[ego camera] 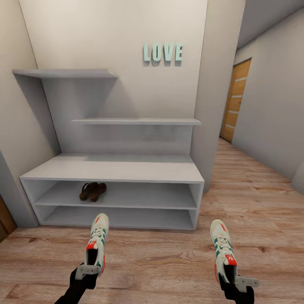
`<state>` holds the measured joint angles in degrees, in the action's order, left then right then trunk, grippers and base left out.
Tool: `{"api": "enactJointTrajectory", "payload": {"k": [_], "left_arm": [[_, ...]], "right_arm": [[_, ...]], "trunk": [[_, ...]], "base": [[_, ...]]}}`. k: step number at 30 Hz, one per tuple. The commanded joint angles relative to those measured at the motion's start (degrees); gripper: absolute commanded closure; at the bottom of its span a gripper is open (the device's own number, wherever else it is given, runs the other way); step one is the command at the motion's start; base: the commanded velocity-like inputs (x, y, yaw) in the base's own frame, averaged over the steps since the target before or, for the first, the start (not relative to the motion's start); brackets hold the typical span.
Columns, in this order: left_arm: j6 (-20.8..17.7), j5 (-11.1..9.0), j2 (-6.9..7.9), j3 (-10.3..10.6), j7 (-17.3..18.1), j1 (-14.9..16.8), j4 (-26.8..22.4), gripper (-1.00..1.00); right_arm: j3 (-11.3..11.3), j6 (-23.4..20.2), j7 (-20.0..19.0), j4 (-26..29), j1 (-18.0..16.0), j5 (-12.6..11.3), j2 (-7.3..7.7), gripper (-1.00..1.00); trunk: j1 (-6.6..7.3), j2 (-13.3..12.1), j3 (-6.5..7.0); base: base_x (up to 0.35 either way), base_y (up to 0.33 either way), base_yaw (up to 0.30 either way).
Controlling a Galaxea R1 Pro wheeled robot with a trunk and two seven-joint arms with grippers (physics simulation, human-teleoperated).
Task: Pick up the two gym shoes and the two sandals from the corridor floor and place them onto the hallstand (shoe rack) in the corridor, making sure they are on the rack and not on the floor. Arrange them so the two gym shoes are next to each other and the two sandals are next to each other.
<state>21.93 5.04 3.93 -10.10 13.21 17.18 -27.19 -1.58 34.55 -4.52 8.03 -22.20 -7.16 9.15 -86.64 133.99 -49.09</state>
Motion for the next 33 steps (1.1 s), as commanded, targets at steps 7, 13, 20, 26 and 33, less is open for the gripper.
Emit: {"api": "enactJointTrajectory", "payload": {"k": [7, 13, 20, 26, 33], "left_arm": [[-18.4, 0.5, -0.23, -0.2, 0.6, 6.3, -1.8, 1.00], [-30.3, 0.5, -0.94, 0.0, 0.6, 13.0, -2.1, 1.00], [-38.3, 0.5, -2.11, 0.1, 0.5, 19.4, -2.1, 1.00], [-42.1, 0.6, -3.19, 0.0, 0.2, 22.6, -1.6, 1.00], [-43.1, 0.7, -3.31, 0.1, -0.4, 23.7, -2.1, 1.00]], "right_arm": [[-0.3, 0.1, -0.4, -0.1, 0.0, -0.5, 0.30, 1.00], [-0.3, 0.1, -0.4, -0.1, 0.0, -0.5, 0.54, 1.00], [-0.4, 0.1, -0.2, 0.0, 0.0, -0.6, 0.67, 1.00], [-0.6, 0.0, -0.1, 0.0, 0.0, -0.6, 0.86, 1.00], [-1.7, 0.0, -0.1, 0.1, 0.0, -0.7, 1.07, 1.00]], "trunk": [[0.01, 0.0, -0.06], [0.01, 0.0, -0.06], [0.01, 0.0, -0.06], [0.01, 0.0, -0.06], [0.01, 0.0, -0.06]], "base": [[0.000, 0.000, 0.000], [0.000, 0.000, 0.000], [0.000, 0.000, 0.000], [0.000, 0.000, 0.000], [0.000, 0.000, 0.000]]}}
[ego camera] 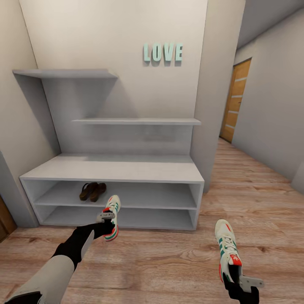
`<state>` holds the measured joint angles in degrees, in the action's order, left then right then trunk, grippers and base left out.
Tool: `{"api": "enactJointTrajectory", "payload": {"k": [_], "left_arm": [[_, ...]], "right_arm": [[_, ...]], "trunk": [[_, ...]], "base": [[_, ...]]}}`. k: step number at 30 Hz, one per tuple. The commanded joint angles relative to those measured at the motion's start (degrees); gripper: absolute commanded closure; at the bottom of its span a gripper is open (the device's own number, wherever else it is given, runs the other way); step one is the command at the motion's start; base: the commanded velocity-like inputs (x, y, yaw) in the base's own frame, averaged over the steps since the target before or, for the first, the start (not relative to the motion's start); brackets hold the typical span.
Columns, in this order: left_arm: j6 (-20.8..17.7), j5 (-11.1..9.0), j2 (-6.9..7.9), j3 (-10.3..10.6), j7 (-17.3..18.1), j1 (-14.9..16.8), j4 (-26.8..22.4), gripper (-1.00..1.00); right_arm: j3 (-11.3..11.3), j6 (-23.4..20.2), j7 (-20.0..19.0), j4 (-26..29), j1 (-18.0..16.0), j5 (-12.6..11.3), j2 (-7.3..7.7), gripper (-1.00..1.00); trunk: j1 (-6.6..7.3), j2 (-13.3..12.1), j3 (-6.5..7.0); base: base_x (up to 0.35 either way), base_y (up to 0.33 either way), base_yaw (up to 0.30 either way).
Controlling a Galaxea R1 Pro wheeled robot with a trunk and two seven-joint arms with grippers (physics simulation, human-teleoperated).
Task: Pick up the two gym shoes and the two sandals from the corridor floor and place them onto the hallstand (shoe rack) in the corridor, making sure they are on the rack and not on the floor. Arrange them so the two gym shoes are next to each other and the two sandals are next to each other.
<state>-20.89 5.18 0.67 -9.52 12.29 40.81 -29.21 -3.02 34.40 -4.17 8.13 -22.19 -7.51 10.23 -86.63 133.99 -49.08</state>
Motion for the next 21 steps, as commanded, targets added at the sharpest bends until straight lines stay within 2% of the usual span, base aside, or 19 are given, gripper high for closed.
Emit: {"api": "enactJointTrajectory", "payload": {"k": [1, 7, 11, 12, 14, 21], "left_arm": [[-0.3, 0.5, 0.01, -0.4, 0.6, 0.1, -0.1, 1.00], [-0.5, 0.6, 0.65, 1.0, 0.7, 0.2, -0.3, 1.00], [-0.5, 0.7, 0.70, 1.2, 0.5, 0.3, -0.4, 1.00], [-0.5, 0.7, 0.60, 1.2, 0.5, 0.3, -0.3, 1.00], [-0.5, 0.7, 0.55, 1.3, 0.5, 0.3, -0.3, 1.00], [-0.5, 0.7, 0.62, 1.3, 0.5, 0.3, -0.3, 1.00]], "right_arm": [[-0.3, 0.2, -0.4, 0.0, 0.0, -0.3, 0.00, 1.00], [-0.7, 0.2, -0.4, 0.0, 0.0, -0.3, 0.10, 1.00], [-0.8, 0.1, -0.4, 0.0, 0.0, -0.4, 0.98, 1.00], [-2.2, 0.1, -0.5, 0.0, 0.0, -0.4, 1.26, 1.00], [-3.5, 0.1, -0.5, 0.0, 0.0, -0.3, 1.34, 1.00], [-4.0, 0.1, -0.5, 0.0, 0.0, -0.3, 1.37, 1.00]], "trunk": [[0.01, 0.0, -0.06], [-0.21, 0.4, -0.25], [-1.09, 2.0, -1.20], [-1.31, 2.4, -1.47], [-1.75, 3.2, -2.01], [-3.28, 6.0, -3.91]], "base": [[0.000, 0.000, 0.000], [0.000, 0.000, 0.000], [0.000, 0.000, 0.000], [0.000, 0.000, 0.000], [0.000, 0.000, 0.000], [0.000, 0.000, -0.025]]}}
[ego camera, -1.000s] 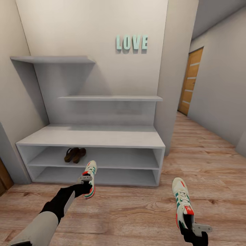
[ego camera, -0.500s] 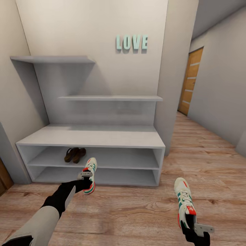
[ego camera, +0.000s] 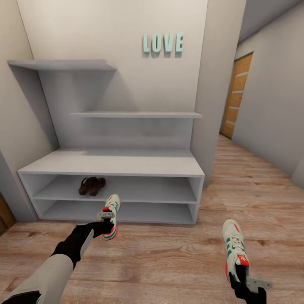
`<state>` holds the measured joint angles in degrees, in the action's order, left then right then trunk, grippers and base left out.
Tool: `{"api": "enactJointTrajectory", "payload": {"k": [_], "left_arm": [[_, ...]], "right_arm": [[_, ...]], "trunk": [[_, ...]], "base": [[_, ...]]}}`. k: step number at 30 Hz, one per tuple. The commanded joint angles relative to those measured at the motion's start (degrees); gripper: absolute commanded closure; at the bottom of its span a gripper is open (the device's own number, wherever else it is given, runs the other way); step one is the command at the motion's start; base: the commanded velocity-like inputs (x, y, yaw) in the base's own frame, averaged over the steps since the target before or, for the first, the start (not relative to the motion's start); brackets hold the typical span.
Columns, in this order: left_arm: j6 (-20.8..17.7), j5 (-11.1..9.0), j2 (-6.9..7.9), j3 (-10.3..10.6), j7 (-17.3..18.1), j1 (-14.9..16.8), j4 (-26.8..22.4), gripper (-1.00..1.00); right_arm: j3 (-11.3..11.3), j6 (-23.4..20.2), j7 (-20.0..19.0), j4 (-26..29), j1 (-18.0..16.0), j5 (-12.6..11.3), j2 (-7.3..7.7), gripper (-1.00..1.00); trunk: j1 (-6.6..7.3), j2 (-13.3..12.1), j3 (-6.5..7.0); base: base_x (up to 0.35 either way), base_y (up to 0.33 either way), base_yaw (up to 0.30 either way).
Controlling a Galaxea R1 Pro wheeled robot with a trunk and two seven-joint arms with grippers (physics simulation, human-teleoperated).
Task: Pick up the two gym shoes and the two sandals from the corridor floor and place them onto the hallstand (shoe rack) in the corridor, making sure they are on the rack and not on the floor. Arrange them so the two gym shoes are next to each other and the two sandals are next to each other.
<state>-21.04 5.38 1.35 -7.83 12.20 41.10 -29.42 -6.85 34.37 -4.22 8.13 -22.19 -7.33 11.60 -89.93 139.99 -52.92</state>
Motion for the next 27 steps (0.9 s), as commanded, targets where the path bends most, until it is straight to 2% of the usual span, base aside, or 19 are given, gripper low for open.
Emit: {"api": "enactJointTrajectory", "payload": {"k": [1, 4, 14, 17, 22, 27], "left_arm": [[-0.3, 0.5, -0.05, -0.4, 0.5, 0.0, -0.1, 1.00], [-0.2, 0.5, -0.02, -0.4, 0.5, 0.0, -0.1, 1.00], [0.1, 0.9, -0.05, -0.4, 0.4, -0.1, -0.2, 1.00], [0.2, 1.9, -0.20, -0.4, 0.0, -0.1, -0.2, 1.00], [0.3, 5.2, -0.78, -0.6, -2.2, -0.1, -0.2, 1.00], [0.4, 6.0, -0.84, -0.6, -2.7, -0.1, -0.2, 1.00]], "right_arm": [[-0.2, 0.2, -0.4, 0.0, 0.0, -0.5, 0.00, 1.00], [-0.2, 0.2, -0.4, 0.0, 0.0, -0.5, 0.00, 1.00], [-0.2, 0.2, -0.4, 0.0, 0.0, -0.5, 0.00, 1.00], [-0.1, 0.2, -0.4, 0.0, 0.0, -0.5, 0.00, 1.00], [-0.1, 0.3, -0.4, -0.2, 0.0, -0.4, 0.00, 1.00], [-0.1, 0.3, -0.4, -0.2, 0.0, -0.4, 0.00, 1.00]], "trunk": [[-0.21, 0.4, -0.33], [-0.87, 1.6, -1.15], [-0.87, 1.6, -1.78], [-0.87, 1.6, -1.81], [-0.87, 1.6, -1.82], [-0.87, 1.6, -1.83]], "base": [[0.000, 0.000, -0.062], [0.000, 0.000, -0.066], [0.000, 0.000, -0.044], [0.002, 0.000, -0.006], [0.153, -0.062, -0.002], [0.196, -0.096, 0.000]]}}
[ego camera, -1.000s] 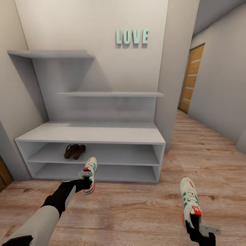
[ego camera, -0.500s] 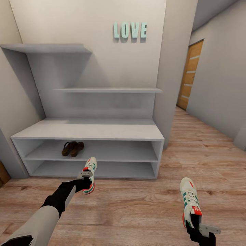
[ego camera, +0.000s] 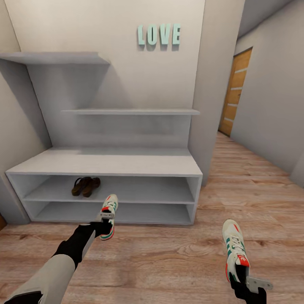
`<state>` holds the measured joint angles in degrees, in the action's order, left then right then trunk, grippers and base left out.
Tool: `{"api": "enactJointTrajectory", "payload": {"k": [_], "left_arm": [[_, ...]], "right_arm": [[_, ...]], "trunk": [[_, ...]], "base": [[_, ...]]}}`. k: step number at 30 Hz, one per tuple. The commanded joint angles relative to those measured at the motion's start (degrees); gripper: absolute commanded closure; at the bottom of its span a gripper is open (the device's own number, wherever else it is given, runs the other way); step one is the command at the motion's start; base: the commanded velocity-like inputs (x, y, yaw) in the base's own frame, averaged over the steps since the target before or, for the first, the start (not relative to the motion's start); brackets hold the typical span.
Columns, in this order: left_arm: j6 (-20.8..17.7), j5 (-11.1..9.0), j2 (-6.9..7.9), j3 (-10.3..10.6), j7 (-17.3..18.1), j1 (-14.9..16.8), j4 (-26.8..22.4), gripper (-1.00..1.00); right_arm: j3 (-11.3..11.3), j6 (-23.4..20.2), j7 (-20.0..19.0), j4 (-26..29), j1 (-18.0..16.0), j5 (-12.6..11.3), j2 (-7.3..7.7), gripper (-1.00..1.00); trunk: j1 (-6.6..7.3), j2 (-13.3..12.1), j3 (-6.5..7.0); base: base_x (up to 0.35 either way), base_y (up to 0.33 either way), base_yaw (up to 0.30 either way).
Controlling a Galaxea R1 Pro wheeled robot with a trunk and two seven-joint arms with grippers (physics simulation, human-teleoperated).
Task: Pick up the two gym shoes and the two sandals from the corridor floor and place them onto the hallstand (shoe rack) in the corridor, making sure they are on the rack and not on the floor. Arrange them so the two gym shoes are next to each other and the two sandals are next to each other.
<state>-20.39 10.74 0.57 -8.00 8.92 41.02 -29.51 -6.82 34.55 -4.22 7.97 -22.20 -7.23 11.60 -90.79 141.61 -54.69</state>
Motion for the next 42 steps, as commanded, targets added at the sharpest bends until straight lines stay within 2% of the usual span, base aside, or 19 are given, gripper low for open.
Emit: {"api": "enactJointTrajectory", "payload": {"k": [1, 11, 27, 42], "left_arm": [[-0.2, 0.7, -0.05, -0.4, 0.5, 0.0, -0.1, 1.00], [-0.2, 0.8, -0.11, -0.4, 0.4, 0.0, -0.1, 1.00], [-0.1, 0.8, -0.05, -0.5, 0.4, 0.0, -0.1, 1.00], [-0.1, 0.4, 0.25, -0.6, 0.3, 0.0, -0.1, 1.00]], "right_arm": [[-0.1, 0.2, -0.4, -0.1, 0.0, -0.5, 0.00, 1.00], [-0.1, 0.1, -0.4, -0.1, 0.0, -0.5, 0.00, 1.00], [-0.1, 0.1, -0.4, -0.1, 0.0, -0.5, 0.00, 1.00], [-0.1, 0.1, -0.4, -0.1, 0.0, -0.5, 0.00, 1.00]], "trunk": [[0.00, 0.0, -0.06], [0.00, 0.0, -0.06], [0.00, 0.0, -0.06], [0.00, 0.0, -0.06]], "base": [[0.082, -0.041, 0.000], [0.070, -0.033, 0.000], [0.268, -0.179, 0.000], [0.210, -0.017, 0.000]]}}
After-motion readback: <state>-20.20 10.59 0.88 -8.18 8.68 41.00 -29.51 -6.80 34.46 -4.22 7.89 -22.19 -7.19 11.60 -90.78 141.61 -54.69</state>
